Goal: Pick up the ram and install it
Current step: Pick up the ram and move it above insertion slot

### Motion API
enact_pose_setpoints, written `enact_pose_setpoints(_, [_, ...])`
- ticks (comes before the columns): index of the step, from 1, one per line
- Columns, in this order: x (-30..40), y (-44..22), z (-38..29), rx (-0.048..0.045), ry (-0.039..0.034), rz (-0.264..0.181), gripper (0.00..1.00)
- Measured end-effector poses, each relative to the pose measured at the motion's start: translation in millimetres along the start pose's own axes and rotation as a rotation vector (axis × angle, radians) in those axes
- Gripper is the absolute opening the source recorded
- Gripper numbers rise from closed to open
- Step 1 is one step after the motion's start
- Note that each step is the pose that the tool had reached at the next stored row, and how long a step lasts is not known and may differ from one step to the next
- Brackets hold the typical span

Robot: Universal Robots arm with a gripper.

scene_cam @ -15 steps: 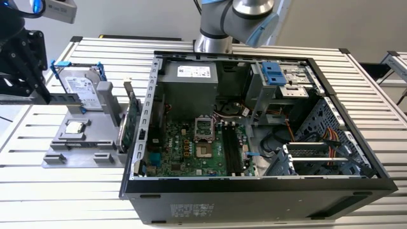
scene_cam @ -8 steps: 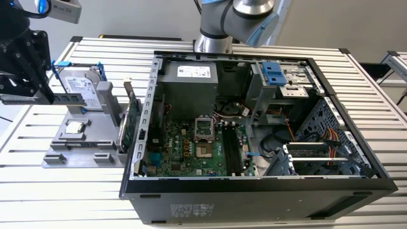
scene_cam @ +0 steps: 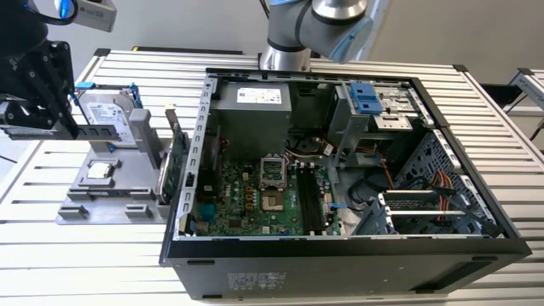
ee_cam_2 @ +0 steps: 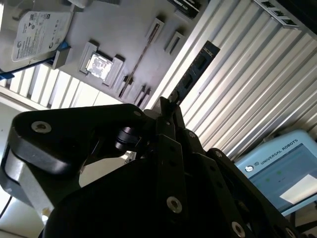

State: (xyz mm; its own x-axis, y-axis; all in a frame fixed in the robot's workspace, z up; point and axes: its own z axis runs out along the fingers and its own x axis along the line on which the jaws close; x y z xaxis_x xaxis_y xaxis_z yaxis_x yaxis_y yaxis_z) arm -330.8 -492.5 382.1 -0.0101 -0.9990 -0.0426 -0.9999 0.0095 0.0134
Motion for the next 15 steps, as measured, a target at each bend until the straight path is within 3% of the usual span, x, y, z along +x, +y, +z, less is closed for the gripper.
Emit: enact_pose_setpoints(15, [-0.2, -14.7, -0.1, 0.0, 0.0, 0.0, 0.0])
